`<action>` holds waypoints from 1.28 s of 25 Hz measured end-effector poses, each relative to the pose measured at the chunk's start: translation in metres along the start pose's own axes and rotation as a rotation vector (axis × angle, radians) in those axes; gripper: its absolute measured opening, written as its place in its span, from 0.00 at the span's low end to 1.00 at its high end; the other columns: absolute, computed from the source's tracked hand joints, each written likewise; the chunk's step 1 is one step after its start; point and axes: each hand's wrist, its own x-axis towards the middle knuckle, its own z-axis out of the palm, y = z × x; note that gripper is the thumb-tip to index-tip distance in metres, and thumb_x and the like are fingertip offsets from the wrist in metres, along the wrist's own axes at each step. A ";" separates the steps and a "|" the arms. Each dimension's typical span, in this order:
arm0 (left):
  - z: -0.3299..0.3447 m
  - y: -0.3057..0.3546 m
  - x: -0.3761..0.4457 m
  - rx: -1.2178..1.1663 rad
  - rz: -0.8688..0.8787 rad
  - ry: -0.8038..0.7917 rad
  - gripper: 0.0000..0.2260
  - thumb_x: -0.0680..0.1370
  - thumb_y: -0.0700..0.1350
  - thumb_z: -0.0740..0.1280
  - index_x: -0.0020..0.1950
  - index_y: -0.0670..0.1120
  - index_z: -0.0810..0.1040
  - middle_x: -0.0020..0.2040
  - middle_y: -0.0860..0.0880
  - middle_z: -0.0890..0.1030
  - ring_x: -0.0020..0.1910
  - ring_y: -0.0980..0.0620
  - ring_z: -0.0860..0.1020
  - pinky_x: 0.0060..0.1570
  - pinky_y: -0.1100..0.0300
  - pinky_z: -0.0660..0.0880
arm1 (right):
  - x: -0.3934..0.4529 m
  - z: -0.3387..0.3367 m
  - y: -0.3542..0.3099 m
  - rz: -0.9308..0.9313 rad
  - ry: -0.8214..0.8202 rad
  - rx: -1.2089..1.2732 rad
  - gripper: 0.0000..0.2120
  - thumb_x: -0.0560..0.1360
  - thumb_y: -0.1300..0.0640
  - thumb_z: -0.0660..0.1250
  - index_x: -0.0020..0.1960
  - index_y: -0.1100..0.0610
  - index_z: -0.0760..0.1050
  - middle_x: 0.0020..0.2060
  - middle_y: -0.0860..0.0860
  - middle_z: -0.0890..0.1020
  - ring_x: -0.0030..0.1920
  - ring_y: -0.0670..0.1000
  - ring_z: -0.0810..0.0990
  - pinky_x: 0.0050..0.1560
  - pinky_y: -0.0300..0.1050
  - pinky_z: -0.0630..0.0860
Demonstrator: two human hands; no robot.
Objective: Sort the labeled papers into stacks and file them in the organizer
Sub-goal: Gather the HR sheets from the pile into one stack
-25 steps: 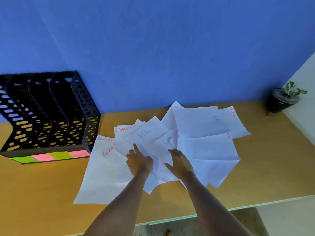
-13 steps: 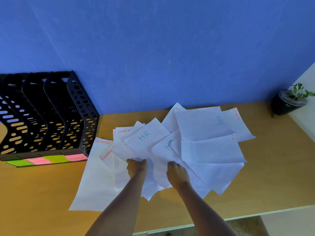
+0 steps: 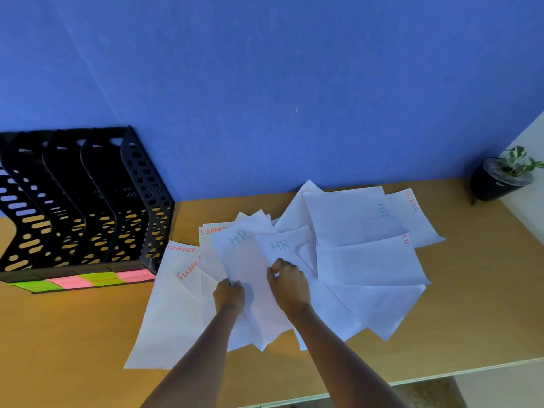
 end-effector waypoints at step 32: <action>-0.036 -0.050 0.018 0.046 0.029 -0.317 0.15 0.82 0.49 0.62 0.63 0.41 0.78 0.52 0.42 0.82 0.51 0.42 0.79 0.44 0.58 0.70 | 0.146 -0.018 0.096 0.345 0.109 -0.311 0.19 0.80 0.52 0.60 0.63 0.66 0.74 0.59 0.62 0.80 0.61 0.60 0.78 0.74 0.55 0.60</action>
